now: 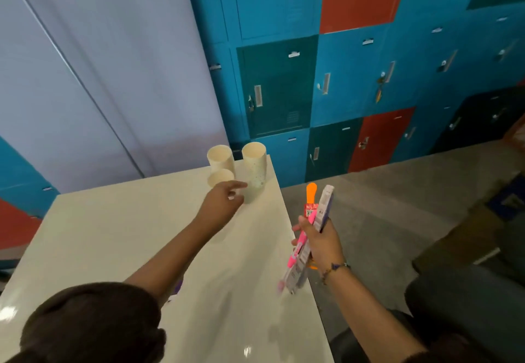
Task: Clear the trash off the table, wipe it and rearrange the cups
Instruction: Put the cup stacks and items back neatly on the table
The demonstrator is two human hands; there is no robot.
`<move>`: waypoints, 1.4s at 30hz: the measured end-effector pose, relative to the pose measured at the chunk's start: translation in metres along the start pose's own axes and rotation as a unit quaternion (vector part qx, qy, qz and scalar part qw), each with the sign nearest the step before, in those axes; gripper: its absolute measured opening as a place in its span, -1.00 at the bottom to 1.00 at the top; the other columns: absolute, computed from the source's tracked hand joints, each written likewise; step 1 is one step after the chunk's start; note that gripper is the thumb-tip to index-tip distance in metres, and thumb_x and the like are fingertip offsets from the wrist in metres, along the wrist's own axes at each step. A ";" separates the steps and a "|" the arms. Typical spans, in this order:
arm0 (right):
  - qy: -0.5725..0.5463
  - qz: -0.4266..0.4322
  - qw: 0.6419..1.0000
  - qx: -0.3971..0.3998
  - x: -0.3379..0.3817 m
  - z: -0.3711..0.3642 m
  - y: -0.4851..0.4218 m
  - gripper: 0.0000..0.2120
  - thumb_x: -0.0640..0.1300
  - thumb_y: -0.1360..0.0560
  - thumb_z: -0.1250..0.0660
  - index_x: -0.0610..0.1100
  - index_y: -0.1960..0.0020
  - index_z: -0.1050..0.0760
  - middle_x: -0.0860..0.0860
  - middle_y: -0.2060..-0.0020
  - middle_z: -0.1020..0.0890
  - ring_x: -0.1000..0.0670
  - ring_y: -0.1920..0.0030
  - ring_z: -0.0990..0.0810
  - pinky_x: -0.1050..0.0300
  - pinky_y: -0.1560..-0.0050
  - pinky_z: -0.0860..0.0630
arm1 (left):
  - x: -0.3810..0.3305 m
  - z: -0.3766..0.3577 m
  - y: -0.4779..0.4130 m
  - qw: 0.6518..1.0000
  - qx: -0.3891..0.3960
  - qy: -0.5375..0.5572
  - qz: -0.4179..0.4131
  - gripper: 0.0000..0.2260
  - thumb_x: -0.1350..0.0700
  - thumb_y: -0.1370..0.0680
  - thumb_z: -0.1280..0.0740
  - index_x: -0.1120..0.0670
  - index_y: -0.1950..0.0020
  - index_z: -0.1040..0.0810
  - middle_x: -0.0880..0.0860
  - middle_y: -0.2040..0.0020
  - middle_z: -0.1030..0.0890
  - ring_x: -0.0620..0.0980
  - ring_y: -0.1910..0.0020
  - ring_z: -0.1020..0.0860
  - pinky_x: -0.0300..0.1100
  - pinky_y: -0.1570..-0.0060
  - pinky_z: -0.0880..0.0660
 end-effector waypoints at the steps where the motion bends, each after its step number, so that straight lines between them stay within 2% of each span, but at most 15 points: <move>1: 0.006 0.004 1.000 -0.002 0.002 -0.006 -0.008 -0.79 -0.12 -0.54 -0.29 -0.18 -0.13 -0.39 -0.04 0.26 -0.61 -0.05 0.35 -0.59 0.12 0.28 -0.54 | 0.008 0.011 -0.016 0.999 -0.018 -0.050 -0.011 -0.72 0.17 -0.52 -0.30 0.04 -0.23 -0.55 0.05 -0.25 -0.54 0.03 -0.16 -0.53 -0.14 -0.17 -0.43; 4: 0.016 0.015 1.000 -0.003 0.003 -0.026 -0.029 -0.79 -0.12 -0.54 -0.29 -0.17 -0.12 -0.38 -0.03 0.26 -0.61 -0.05 0.36 -0.58 0.12 0.27 -0.54 | 0.035 0.025 -0.053 0.981 -0.034 -0.189 -0.026 -0.71 0.11 -0.50 -0.35 0.07 -0.23 -0.55 0.09 -0.27 -0.54 0.08 -0.19 -0.52 -0.06 -0.23 -0.42; 7: 0.034 0.019 0.999 0.000 0.002 -0.039 -0.041 -0.78 -0.09 -0.54 -0.27 -0.15 -0.14 -0.38 -0.02 0.24 -0.61 -0.04 0.34 -0.59 0.13 0.26 -0.55 | 0.056 0.020 -0.071 0.961 -0.018 -0.273 -0.034 -0.71 0.09 -0.52 -0.34 0.07 -0.23 -0.56 0.10 -0.22 -0.58 0.08 -0.10 -0.55 -0.08 -0.13 -0.48; 10: 0.058 0.013 0.998 0.000 -0.001 -0.047 -0.049 -0.78 -0.06 -0.54 -0.26 -0.12 -0.14 -0.38 -0.01 0.18 -0.62 -0.01 0.31 -0.61 0.20 0.31 -0.52 | 0.064 0.014 -0.080 0.950 0.003 -0.308 -0.048 -0.74 0.08 -0.53 -0.32 0.07 -0.20 -0.58 0.12 -0.15 -0.62 0.09 0.00 -0.59 -0.12 -0.04 -0.51; 18: 0.072 -0.003 0.997 -0.005 -0.006 -0.047 -0.052 -0.66 -0.04 -0.54 -0.27 -0.20 -0.23 -0.41 0.04 0.21 -0.62 0.01 0.30 -0.61 0.21 0.36 -0.50 | 0.073 0.014 -0.081 0.956 -0.001 -0.285 -0.071 -0.78 0.12 -0.57 -0.23 0.11 -0.11 -0.62 0.12 -0.01 -0.65 0.06 0.14 -0.58 -0.24 0.17 -0.41; 22: 0.069 -0.002 0.998 -0.003 -0.004 -0.047 -0.051 -0.65 -0.03 -0.53 -0.27 -0.20 -0.24 -0.40 -0.01 0.16 -0.63 0.00 0.28 -0.63 0.19 0.34 -0.53 | 0.056 0.028 -0.077 0.954 -0.041 -0.275 -0.116 -0.81 0.15 -0.56 -0.25 0.15 -0.05 -0.63 0.14 0.07 -0.65 0.04 0.22 -0.54 -0.23 0.21 -0.34; 24: 0.070 -0.001 0.998 -0.003 -0.001 -0.046 -0.051 -0.65 -0.03 -0.53 -0.27 -0.19 -0.24 -0.41 0.01 0.17 -0.63 0.01 0.28 -0.63 0.17 0.31 -0.54 | 0.040 0.040 -0.073 0.956 -0.088 -0.242 -0.138 -0.80 0.15 -0.55 -0.26 0.15 -0.08 -0.62 0.15 0.00 -0.66 0.10 0.14 -0.58 -0.19 0.17 -0.40; 27: 0.066 0.006 0.998 -0.011 0.009 -0.042 -0.051 -0.67 -0.02 -0.53 -0.27 -0.17 -0.22 -0.41 0.03 0.19 -0.62 0.05 0.30 -0.60 0.20 0.35 -0.51 | 0.014 0.061 -0.058 0.959 -0.179 -0.160 -0.151 -0.77 0.10 -0.55 -0.26 0.13 -0.14 -0.61 0.10 -0.10 -0.64 0.10 -0.02 -0.57 -0.06 -0.03 -0.48; 29: 0.062 0.024 0.998 -0.022 0.018 -0.036 -0.053 -0.70 -0.03 -0.53 -0.27 -0.14 -0.20 -0.40 0.02 0.19 -0.62 0.09 0.30 -0.57 0.22 0.37 -0.47 | -0.002 0.063 -0.047 0.953 -0.214 -0.115 -0.181 -0.79 0.09 -0.55 -0.27 0.12 -0.12 -0.60 0.08 -0.09 -0.63 0.07 -0.05 -0.54 -0.12 -0.06 -0.43; 30: 0.060 0.033 0.997 -0.030 0.023 -0.032 -0.054 -0.72 -0.02 -0.53 -0.27 -0.11 -0.19 -0.40 -0.01 0.16 -0.62 0.08 0.28 -0.58 0.17 0.33 -0.52 | -0.008 0.057 -0.043 0.950 -0.212 -0.109 -0.202 -0.80 0.11 -0.56 -0.27 0.12 -0.10 -0.60 0.08 -0.07 -0.62 0.07 -0.05 -0.52 -0.18 -0.06 -0.38; 32: 0.061 0.057 0.995 -0.051 0.035 -0.024 -0.058 -0.75 -0.01 -0.52 -0.29 -0.06 -0.15 -0.40 -0.04 0.12 -0.63 0.04 0.18 -0.60 -0.04 0.07 -0.60 | -0.013 0.034 -0.039 0.949 -0.171 -0.114 -0.240 -0.83 0.17 -0.54 -0.29 0.13 -0.09 -0.61 0.09 -0.04 -0.62 0.08 -0.03 -0.50 -0.28 -0.04 -0.29; 34: 0.062 0.090 0.991 -0.073 0.050 -0.017 -0.064 -0.78 -0.01 -0.52 -0.29 -0.04 -0.13 -0.39 -0.03 0.11 -0.62 0.03 0.15 -0.60 -0.13 -0.09 -0.57 | -0.007 -0.003 -0.042 0.954 -0.102 -0.127 -0.251 -0.80 0.21 -0.54 -0.29 0.12 -0.12 -0.61 0.10 -0.06 -0.62 0.09 -0.04 -0.51 -0.25 -0.06 -0.31; 39: -0.028 0.154 0.983 -0.100 0.090 -0.017 -0.084 -0.66 -0.05 -0.50 -0.33 -0.03 -0.24 -0.37 -0.12 -0.02 -0.62 -0.04 0.11 -0.64 -0.01 0.05 -0.61 | 0.044 -0.088 -0.054 0.965 -0.005 -0.190 -0.181 -0.69 0.24 -0.55 -0.25 0.03 -0.27 -0.52 0.07 -0.22 -0.56 0.07 -0.18 -0.48 -0.11 -0.18 -0.43; 42: -0.053 0.209 0.974 -0.074 0.107 -0.035 -0.098 -0.70 -0.08 -0.51 -0.32 -0.01 -0.21 -0.36 -0.10 0.07 -0.63 -0.07 0.12 -0.64 0.02 0.05 -0.62 | 0.065 -0.113 -0.061 0.966 0.023 -0.211 -0.149 -0.67 0.27 -0.54 -0.24 0.06 -0.29 -0.51 0.10 -0.23 -0.54 0.11 -0.20 -0.46 -0.08 -0.12 -0.46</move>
Point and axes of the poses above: each hand's wrist, its own y-axis away from the middle knuckle, its own z-axis out of the back of the hand, x = y × z, the point moved 6 cm from there along -y, towards the middle knuckle
